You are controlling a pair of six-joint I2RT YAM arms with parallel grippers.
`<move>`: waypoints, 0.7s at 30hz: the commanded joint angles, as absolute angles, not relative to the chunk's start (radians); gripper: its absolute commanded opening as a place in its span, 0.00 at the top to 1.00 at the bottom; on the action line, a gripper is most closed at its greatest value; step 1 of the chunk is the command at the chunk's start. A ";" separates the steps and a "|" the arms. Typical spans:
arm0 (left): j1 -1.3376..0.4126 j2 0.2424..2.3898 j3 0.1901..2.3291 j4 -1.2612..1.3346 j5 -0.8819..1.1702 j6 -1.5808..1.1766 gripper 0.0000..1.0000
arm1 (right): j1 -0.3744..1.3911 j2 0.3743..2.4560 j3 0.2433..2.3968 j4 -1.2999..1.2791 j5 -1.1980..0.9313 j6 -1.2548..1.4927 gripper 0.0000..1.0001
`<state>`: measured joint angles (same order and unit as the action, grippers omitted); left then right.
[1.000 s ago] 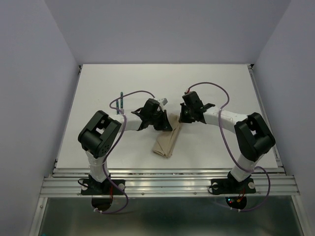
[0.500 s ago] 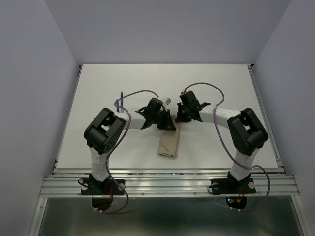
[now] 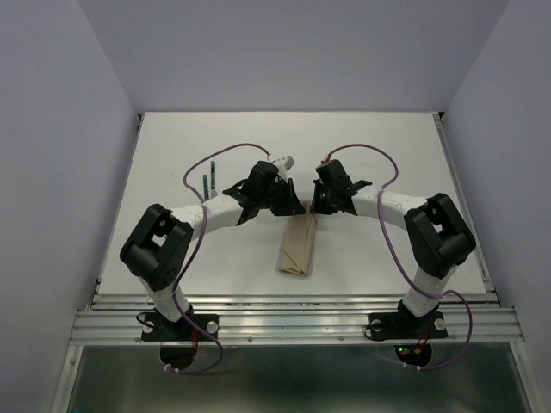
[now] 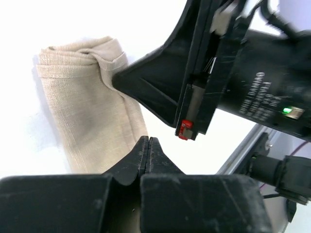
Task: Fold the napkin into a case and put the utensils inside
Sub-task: Stuff the top corner of the smaller-rectangle-folded napkin into the folded napkin, then pick up the smaller rectangle-folded napkin from the center of the board.
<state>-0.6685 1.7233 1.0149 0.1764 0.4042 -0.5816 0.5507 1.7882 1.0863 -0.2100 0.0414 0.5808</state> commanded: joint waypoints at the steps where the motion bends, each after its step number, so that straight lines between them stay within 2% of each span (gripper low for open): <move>1: -0.686 1.629 0.979 0.161 0.353 -0.591 1.00 | 0.549 1.659 1.071 -0.268 0.095 0.588 0.94; 6: -0.704 1.588 0.951 0.137 0.289 -0.617 1.00 | 0.549 1.542 1.025 -0.299 0.132 0.587 0.85; 8: -0.727 1.585 0.957 0.108 0.244 -0.623 1.00 | 0.549 1.494 0.979 -0.308 0.146 0.591 0.78; 11: -0.765 1.588 0.989 0.055 0.169 -0.626 0.87 | 0.549 1.456 0.912 -0.321 0.161 0.601 0.68; 12: -0.794 1.594 1.000 0.019 0.144 -0.629 0.77 | 0.549 1.434 0.894 -0.322 0.172 0.606 0.65; 14: -0.821 1.600 1.034 -0.018 0.065 -0.634 0.66 | 0.549 1.419 0.865 -0.325 0.173 0.620 0.59; 15: -0.842 1.611 1.054 -0.058 0.043 -0.640 0.57 | 0.549 1.407 0.841 -0.324 0.157 0.632 0.58; 18: -0.868 1.623 1.072 -0.097 -0.030 -0.646 0.47 | 0.549 1.387 0.795 -0.298 0.063 0.644 0.50; 21: -0.884 1.628 1.084 -0.110 -0.057 -0.647 0.45 | 0.549 1.359 0.743 -0.233 -0.029 0.681 0.41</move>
<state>-0.8677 1.6283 1.0351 -0.0566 0.0498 -0.6399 0.5507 1.4250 0.7845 -0.3061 0.0803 0.6342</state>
